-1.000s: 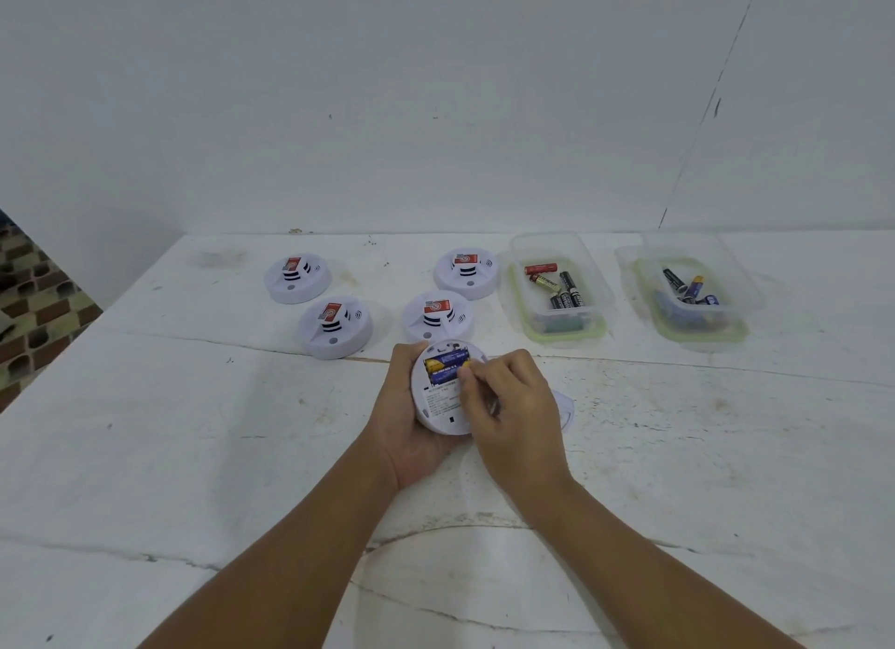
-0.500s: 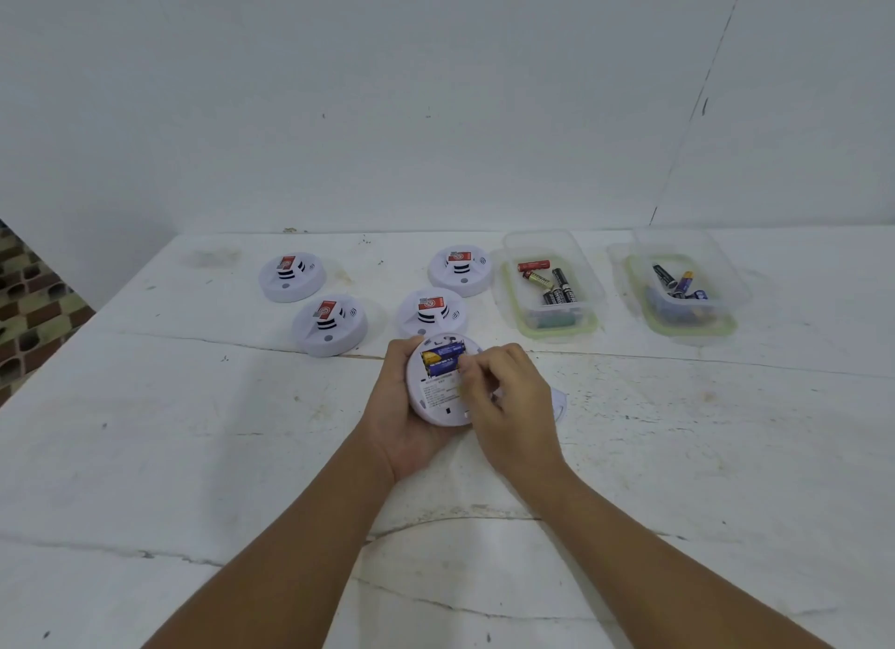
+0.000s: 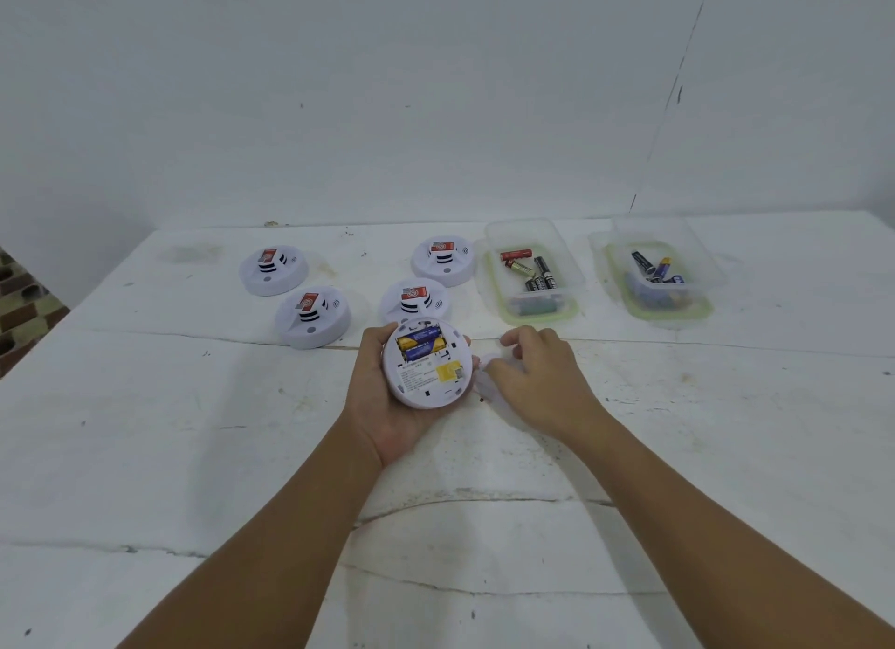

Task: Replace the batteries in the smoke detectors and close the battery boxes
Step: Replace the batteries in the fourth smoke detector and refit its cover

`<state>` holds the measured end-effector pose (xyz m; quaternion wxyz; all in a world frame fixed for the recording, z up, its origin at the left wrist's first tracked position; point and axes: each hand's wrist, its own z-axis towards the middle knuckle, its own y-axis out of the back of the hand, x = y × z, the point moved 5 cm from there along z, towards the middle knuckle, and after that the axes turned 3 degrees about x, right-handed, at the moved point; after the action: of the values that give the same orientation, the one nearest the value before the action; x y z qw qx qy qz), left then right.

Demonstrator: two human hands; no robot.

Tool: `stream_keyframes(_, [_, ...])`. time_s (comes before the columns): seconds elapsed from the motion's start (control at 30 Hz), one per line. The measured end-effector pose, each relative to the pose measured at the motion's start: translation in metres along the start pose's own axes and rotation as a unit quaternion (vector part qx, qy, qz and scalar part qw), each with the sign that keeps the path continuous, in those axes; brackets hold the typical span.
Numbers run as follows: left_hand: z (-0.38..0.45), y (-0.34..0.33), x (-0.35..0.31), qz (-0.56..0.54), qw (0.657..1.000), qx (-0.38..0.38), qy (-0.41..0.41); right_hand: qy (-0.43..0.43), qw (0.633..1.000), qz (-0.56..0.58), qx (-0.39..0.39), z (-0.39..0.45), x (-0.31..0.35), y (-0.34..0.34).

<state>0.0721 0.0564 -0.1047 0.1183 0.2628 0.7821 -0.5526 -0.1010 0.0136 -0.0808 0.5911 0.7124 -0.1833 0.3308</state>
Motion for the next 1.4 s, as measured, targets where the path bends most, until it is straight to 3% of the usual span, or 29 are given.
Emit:
stream_keyframes(0.2, [-0.002,-0.004,0.001,-0.002,1.0,0.006,-0.001,0.037,0.983,-0.128,0.123,0.002,-0.005,0.005])
stream_keyframes(0.5, [-0.005,-0.005,0.002,-0.018,1.0,0.011,0.003,0.032,0.996,-0.079,0.034,-0.002,-0.013,0.001])
stream_keyframes(0.67, [-0.006,-0.003,0.003,-0.032,0.999,0.002,0.012,0.033,0.997,-0.048,-0.058,-0.009,-0.018,0.005])
stream_keyframes(1.07, [-0.005,-0.007,0.003,-0.017,0.999,0.021,0.019,0.088,0.969,0.17,-0.158,-0.022,-0.001,0.01])
stream_keyframes(1.2, [-0.003,-0.009,0.004,0.007,0.999,0.031,0.026,0.173,0.966,0.158,-0.112,-0.026,0.031,0.0])
stream_keyframes(1.4, [-0.004,-0.009,0.004,0.019,0.998,0.046,0.032,0.207,0.968,0.095,-0.109,-0.025,0.058,-0.027])
